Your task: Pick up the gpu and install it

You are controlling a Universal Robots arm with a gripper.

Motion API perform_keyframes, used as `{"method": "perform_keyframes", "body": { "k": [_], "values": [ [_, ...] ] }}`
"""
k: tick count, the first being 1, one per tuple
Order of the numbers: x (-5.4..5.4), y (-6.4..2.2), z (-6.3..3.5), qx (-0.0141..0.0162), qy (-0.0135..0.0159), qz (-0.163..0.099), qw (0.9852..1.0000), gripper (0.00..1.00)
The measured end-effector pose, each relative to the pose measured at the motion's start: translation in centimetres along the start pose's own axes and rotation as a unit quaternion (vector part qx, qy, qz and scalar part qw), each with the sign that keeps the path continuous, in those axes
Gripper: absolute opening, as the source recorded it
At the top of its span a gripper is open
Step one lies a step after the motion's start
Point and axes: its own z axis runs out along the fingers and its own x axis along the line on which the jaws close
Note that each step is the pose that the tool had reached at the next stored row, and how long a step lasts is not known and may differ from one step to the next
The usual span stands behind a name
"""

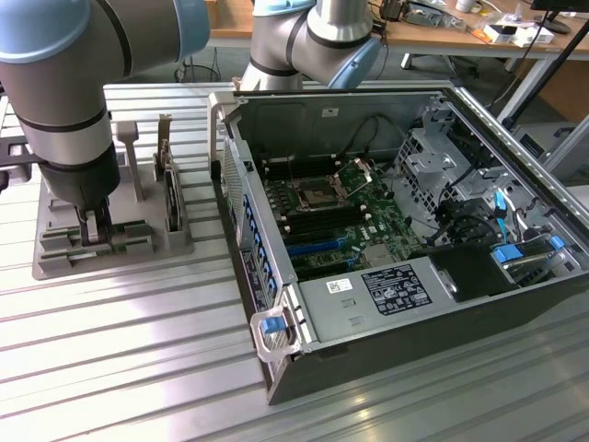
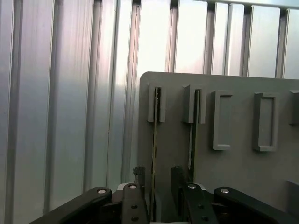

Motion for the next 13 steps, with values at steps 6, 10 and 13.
{"method": "perform_keyframes", "body": {
  "k": [6,10,13],
  "values": [
    [0.00,0.10,0.32,0.0000,0.0000,0.000,1.0000,0.36],
    [0.00,0.11,0.33,0.0000,0.0000,0.000,1.0000,0.36],
    [0.00,0.11,0.32,0.0000,0.0000,0.000,1.0000,0.22]
  ]
}}
